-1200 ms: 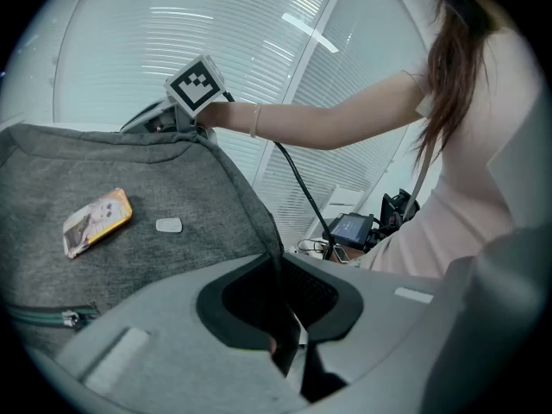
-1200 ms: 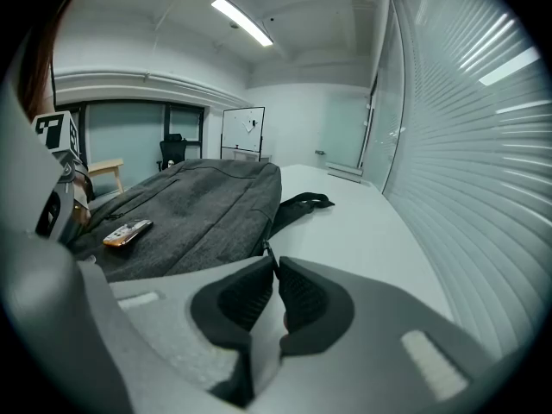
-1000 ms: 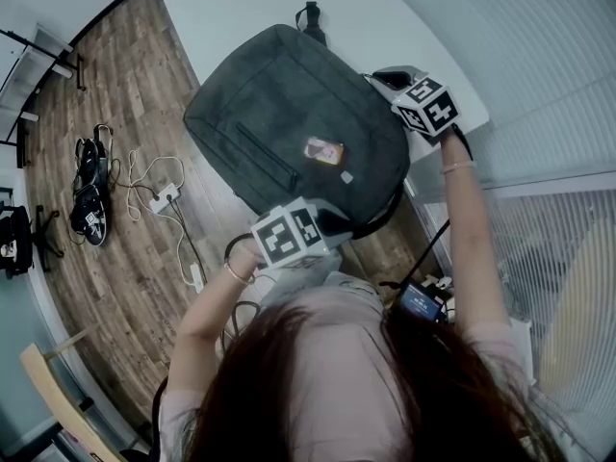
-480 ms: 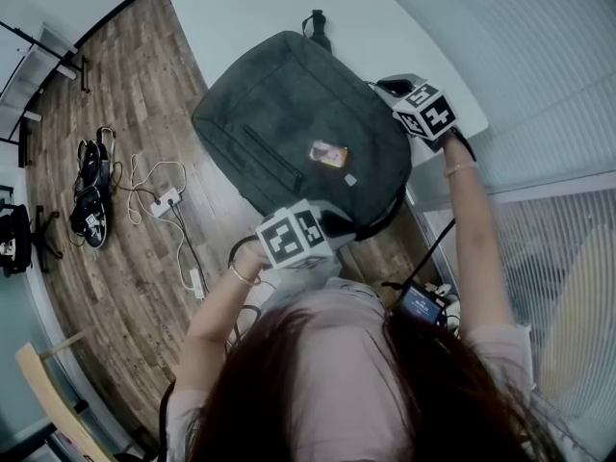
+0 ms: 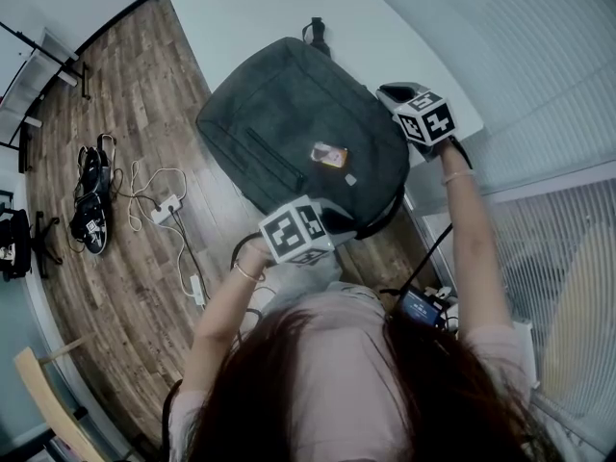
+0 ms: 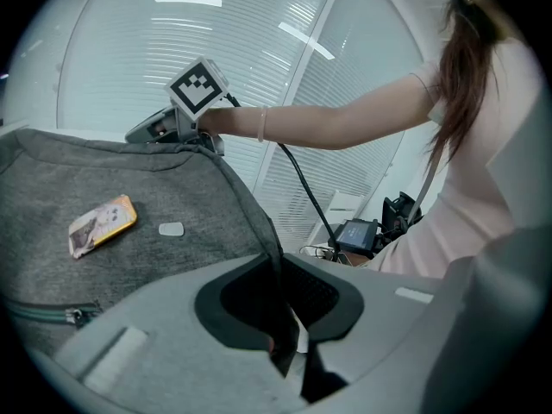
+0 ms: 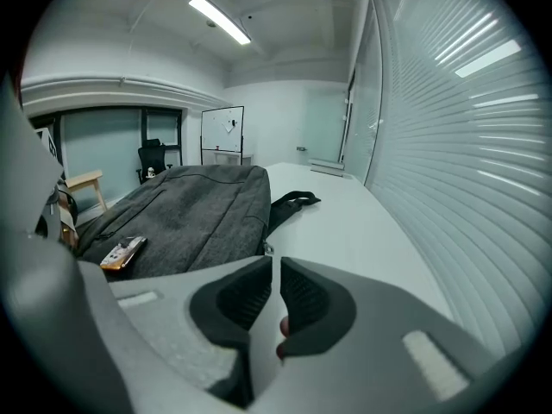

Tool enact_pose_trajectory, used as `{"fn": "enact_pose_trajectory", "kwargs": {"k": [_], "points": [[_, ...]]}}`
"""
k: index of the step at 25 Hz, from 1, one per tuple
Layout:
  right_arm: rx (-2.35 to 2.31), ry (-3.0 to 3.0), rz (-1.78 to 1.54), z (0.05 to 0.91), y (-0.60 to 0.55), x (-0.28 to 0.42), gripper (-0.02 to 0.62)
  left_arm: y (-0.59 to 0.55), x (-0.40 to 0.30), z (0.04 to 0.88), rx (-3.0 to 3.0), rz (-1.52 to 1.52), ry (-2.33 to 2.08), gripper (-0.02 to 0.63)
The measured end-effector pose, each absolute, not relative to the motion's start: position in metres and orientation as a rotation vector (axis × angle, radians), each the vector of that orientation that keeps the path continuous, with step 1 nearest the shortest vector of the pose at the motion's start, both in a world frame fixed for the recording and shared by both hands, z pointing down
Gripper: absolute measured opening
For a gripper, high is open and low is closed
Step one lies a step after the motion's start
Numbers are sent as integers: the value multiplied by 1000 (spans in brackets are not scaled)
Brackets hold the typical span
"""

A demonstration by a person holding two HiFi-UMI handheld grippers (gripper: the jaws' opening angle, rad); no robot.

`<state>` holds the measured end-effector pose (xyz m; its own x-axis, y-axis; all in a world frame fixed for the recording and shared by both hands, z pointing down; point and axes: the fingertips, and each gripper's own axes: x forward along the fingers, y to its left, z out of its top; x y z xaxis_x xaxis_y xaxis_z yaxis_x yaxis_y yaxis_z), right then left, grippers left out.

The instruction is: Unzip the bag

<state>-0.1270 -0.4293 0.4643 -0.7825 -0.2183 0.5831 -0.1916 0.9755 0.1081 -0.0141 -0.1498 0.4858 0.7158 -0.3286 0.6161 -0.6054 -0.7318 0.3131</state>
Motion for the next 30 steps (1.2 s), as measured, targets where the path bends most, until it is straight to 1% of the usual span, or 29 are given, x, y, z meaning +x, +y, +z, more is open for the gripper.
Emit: {"fn": "enact_pose_trajectory", "kwargs": {"k": [5, 8, 13, 17, 20, 30], "points": [[347, -2531, -27, 457, -422, -116, 34, -151, -15, 486, 2421, 739, -729, 52], [383, -2549, -22, 452, -413, -109, 46, -152, -15, 485, 2425, 732, -743, 52], [443, -2551, -66, 439, -396, -97, 44, -151, -17, 474, 2455, 662, -794, 52], [503, -2573, -119, 424, -382, -89, 35, -157, -30, 457, 2473, 544, -944, 52], [563, -2615, -131, 412, -371, -86, 15, -157, -45, 450, 2463, 526, -1048, 52], [597, -2696, -135, 392, -327, -78, 12, -140, -91, 427, 2394, 396, -1381, 51]]}}
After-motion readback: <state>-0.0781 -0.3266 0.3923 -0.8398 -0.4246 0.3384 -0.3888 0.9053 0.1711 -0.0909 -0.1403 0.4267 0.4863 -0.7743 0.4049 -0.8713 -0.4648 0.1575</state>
